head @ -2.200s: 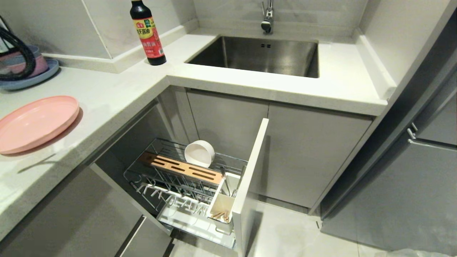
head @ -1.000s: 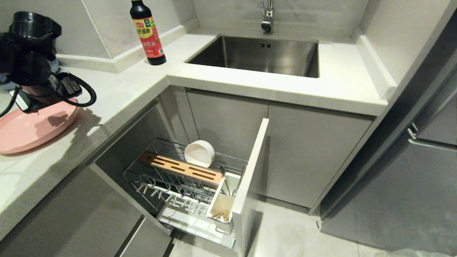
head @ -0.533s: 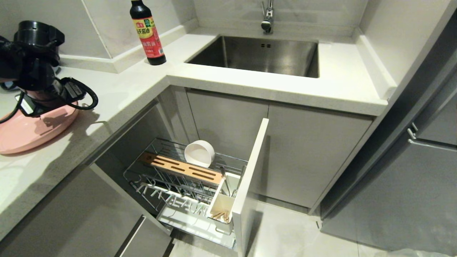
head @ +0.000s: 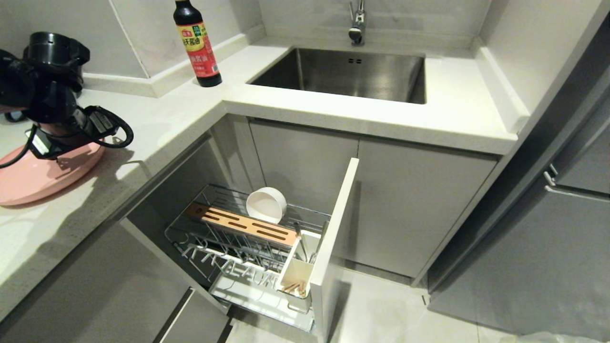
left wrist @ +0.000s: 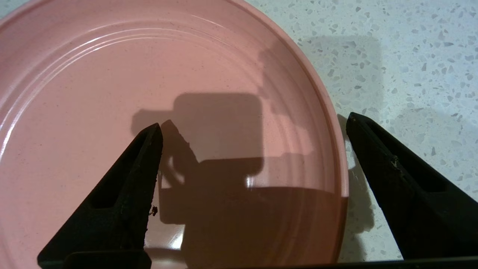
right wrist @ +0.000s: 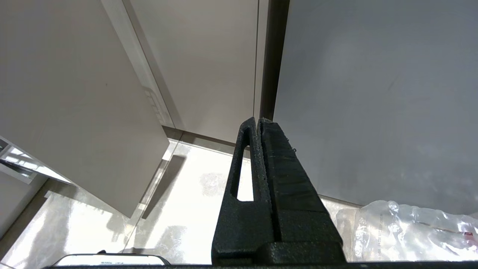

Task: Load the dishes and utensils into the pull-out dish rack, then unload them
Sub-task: Pick up the plate and place it in the cupboard

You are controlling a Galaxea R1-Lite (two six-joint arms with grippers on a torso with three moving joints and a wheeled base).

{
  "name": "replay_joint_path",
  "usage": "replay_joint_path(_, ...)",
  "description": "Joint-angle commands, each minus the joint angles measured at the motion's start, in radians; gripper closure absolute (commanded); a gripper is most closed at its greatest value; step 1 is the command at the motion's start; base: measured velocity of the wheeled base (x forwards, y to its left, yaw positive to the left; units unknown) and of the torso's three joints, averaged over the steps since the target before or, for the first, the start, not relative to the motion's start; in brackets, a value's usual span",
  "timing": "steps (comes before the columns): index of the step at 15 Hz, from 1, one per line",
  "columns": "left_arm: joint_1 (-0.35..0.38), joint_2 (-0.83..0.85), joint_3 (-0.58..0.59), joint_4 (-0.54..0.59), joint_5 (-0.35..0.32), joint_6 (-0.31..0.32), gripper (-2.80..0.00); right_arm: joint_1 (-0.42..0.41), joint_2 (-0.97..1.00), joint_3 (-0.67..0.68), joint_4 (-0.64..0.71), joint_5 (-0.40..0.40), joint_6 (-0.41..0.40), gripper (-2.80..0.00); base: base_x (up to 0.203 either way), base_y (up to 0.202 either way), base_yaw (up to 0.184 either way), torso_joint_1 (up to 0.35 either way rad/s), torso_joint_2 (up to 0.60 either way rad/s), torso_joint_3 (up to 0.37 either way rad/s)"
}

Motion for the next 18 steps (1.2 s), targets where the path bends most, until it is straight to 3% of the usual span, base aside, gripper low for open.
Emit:
replay_joint_path(1, 0.000, 0.001, 0.000, 0.004, 0.003, -0.003, -2.80, 0.001, -0.001, 0.000, -0.001, 0.001, 0.000, 0.00, 0.000, 0.000, 0.000, 0.000, 0.00, 0.000)
replay_joint_path(12, 0.002, 0.012, 0.002, 0.009, -0.012, -0.014, -2.80, 0.001, 0.000, 0.000, 0.000, 0.000, 0.000, 0.00, 0.000, 0.000, 0.000, 0.000, 0.00, 0.000)
replay_joint_path(13, 0.002, 0.010, 0.002, 0.007, -0.012, -0.015, -1.20, 0.001, 0.000, 0.000, 0.000, 0.001, 0.000, 0.00, 0.000, 0.000, 0.000, 0.000, 0.00, 0.000)
replay_joint_path(14, 0.002, 0.007, 0.002, 0.007, -0.012, -0.017, 0.00, 0.001, 0.000, 0.001, 0.000, 0.000, 0.000, 0.00, 0.000, 0.000, 0.000, 0.000, 0.00, 0.000)
replay_joint_path(18, -0.001, -0.004, 0.002, 0.007, -0.012, -0.017, 0.00, 0.001, -0.001, 0.000, 0.000, 0.001, 0.000, 0.00, 0.000, 0.000, 0.000, 0.000, 0.00, 0.000)
